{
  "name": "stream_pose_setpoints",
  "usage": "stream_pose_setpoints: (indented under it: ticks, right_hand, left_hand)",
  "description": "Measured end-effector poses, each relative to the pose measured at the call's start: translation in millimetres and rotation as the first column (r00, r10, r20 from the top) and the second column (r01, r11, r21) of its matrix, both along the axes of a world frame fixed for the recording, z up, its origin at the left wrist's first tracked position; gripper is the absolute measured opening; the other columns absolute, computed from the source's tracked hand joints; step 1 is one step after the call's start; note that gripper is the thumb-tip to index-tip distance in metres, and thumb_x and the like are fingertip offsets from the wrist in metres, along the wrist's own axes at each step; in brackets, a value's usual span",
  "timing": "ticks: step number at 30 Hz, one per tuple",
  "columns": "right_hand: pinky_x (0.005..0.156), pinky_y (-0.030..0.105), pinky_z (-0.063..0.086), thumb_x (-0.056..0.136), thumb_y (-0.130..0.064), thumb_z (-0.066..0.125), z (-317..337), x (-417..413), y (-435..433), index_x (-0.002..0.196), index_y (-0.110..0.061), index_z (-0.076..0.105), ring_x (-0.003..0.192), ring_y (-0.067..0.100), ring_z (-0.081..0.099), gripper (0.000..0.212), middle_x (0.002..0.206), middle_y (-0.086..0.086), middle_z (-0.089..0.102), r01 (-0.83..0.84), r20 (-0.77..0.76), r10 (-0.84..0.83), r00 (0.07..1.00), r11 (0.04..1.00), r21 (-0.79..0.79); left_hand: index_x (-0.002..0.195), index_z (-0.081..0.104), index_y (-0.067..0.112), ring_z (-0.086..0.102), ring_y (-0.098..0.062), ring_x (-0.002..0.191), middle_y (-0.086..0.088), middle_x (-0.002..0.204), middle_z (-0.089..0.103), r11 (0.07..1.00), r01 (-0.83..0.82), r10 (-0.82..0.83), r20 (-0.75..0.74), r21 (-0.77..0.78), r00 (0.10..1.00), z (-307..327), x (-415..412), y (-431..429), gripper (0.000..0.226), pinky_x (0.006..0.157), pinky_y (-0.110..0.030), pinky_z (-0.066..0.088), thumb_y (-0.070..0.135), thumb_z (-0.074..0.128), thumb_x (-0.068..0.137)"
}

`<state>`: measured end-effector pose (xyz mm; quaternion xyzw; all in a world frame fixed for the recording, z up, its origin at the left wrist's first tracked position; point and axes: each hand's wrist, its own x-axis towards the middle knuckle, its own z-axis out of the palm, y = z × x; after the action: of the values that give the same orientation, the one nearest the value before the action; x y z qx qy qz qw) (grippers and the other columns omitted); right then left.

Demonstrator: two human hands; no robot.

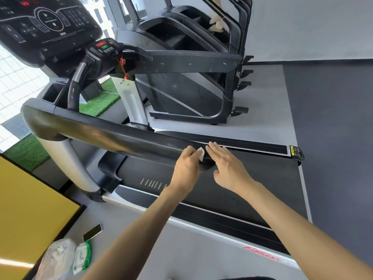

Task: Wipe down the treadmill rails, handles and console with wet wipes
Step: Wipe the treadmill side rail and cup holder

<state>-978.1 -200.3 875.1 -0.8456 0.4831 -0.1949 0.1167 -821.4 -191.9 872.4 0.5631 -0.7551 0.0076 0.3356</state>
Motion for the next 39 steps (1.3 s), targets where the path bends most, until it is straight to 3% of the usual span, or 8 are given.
stream_pose_setpoints:
  ticks: [7, 11, 15, 18, 21, 30, 35, 39]
  right_hand:
    - [0.114, 0.020, 0.008, 0.086, 0.004, 0.044, 10, 0, 10, 0.153, -0.017, 0.000, 0.147, 0.013, 0.006, 0.083, 0.160, -0.001, 0.009, 0.030, 0.042, -0.032, 0.999, 0.997, 0.066]
    - [0.104, 0.020, 0.030, 0.084, 0.005, 0.045, 20, 0, 6, 0.154, -0.026, 0.001, 0.144, 0.015, 0.020, 0.088, 0.158, -0.004, 0.020, 0.043, 0.160, -0.087, 0.983, 0.965, 0.259]
    - [0.090, 0.028, 0.046, 0.080, 0.015, 0.038, 30, -15, -4, 0.151, -0.025, 0.023, 0.128, 0.006, 0.046, 0.083, 0.149, -0.008, 0.040, -0.007, 0.577, -0.353, 0.737, 0.849, 0.528]
    - [0.096, 0.037, 0.044, 0.080, 0.015, 0.036, 28, -24, 3, 0.150, -0.026, 0.027, 0.124, 0.002, 0.049, 0.082, 0.148, -0.008, 0.041, 0.038, 0.583, -0.431, 0.689, 0.825, 0.565]
    - [0.096, 0.021, 0.038, 0.080, 0.018, 0.034, 19, -26, 9, 0.151, -0.024, 0.025, 0.133, 0.009, 0.042, 0.082, 0.148, 0.002, 0.043, -0.002, 0.590, -0.490, 0.642, 0.768, 0.641]
    - [0.088, 0.020, 0.035, 0.085, 0.014, 0.034, 16, -29, 7, 0.150, -0.026, 0.024, 0.120, 0.011, 0.051, 0.077, 0.135, 0.003, 0.055, -0.007, 0.590, -0.566, 0.576, 0.719, 0.695]
    - [0.093, 0.020, 0.034, 0.082, 0.018, 0.030, 19, -25, 7, 0.150, -0.026, 0.023, 0.130, 0.013, 0.047, 0.081, 0.137, 0.003, 0.054, 0.006, 0.584, -0.561, 0.586, 0.724, 0.690]
    - [0.097, 0.022, 0.034, 0.085, 0.015, 0.031, 14, -27, 6, 0.150, -0.026, 0.024, 0.131, 0.013, 0.045, 0.077, 0.139, 0.006, 0.051, 0.062, 0.566, -0.575, 0.591, 0.732, 0.679]
  left_hand:
    - [0.088, 0.068, -0.001, 0.049, -0.028, 0.065, -0.010, 0.081, 0.048, 0.932, -0.361, 0.359, -0.190, 0.025, 0.914, 14, 46, -19, 0.024, 0.065, -0.043, 0.045, -0.013, 0.048, 0.081]
    - [0.084, 0.066, 0.002, 0.049, -0.025, 0.061, -0.008, 0.076, 0.049, 1.000, -0.021, 0.022, -0.094, 0.010, 0.995, -3, -3, 1, 0.015, 0.056, -0.036, 0.042, -0.006, 0.053, 0.083]
    - [0.086, 0.070, 0.000, 0.046, -0.019, 0.066, -0.006, 0.077, 0.049, 1.000, -0.005, 0.007, -0.224, 0.006, 0.975, 27, -17, -15, 0.016, 0.062, -0.022, 0.033, -0.002, 0.054, 0.089]
    - [0.090, 0.065, -0.005, 0.047, -0.026, 0.076, -0.009, 0.090, 0.048, 0.948, -0.298, 0.317, -0.220, 0.114, 0.923, 42, 5, -40, 0.023, 0.066, -0.027, 0.034, -0.010, 0.043, 0.086]
    - [0.093, 0.063, -0.005, 0.048, -0.031, 0.086, -0.014, 0.100, 0.051, 0.890, -0.420, 0.438, -0.074, 0.179, 0.896, 33, -8, -40, 0.027, 0.068, -0.032, 0.034, -0.011, 0.040, 0.082]
    - [0.081, 0.064, 0.004, 0.050, -0.025, 0.067, -0.008, 0.081, 0.052, 0.985, 0.142, -0.149, 0.076, 0.094, 0.986, 13, -45, -8, 0.015, 0.048, -0.035, 0.045, -0.009, 0.058, 0.080]
    - [0.091, 0.066, 0.000, 0.052, -0.035, 0.085, -0.014, 0.093, 0.051, 0.946, -0.299, 0.309, -0.076, 0.122, 0.948, 30, -17, -30, 0.028, 0.065, -0.037, 0.041, -0.012, 0.043, 0.079]
    - [0.075, 0.059, 0.004, 0.050, -0.030, 0.069, -0.010, 0.080, 0.050, 0.992, -0.102, 0.098, 0.056, 0.079, 0.994, 12, -56, -14, 0.022, 0.048, -0.028, 0.028, -0.013, 0.064, 0.062]
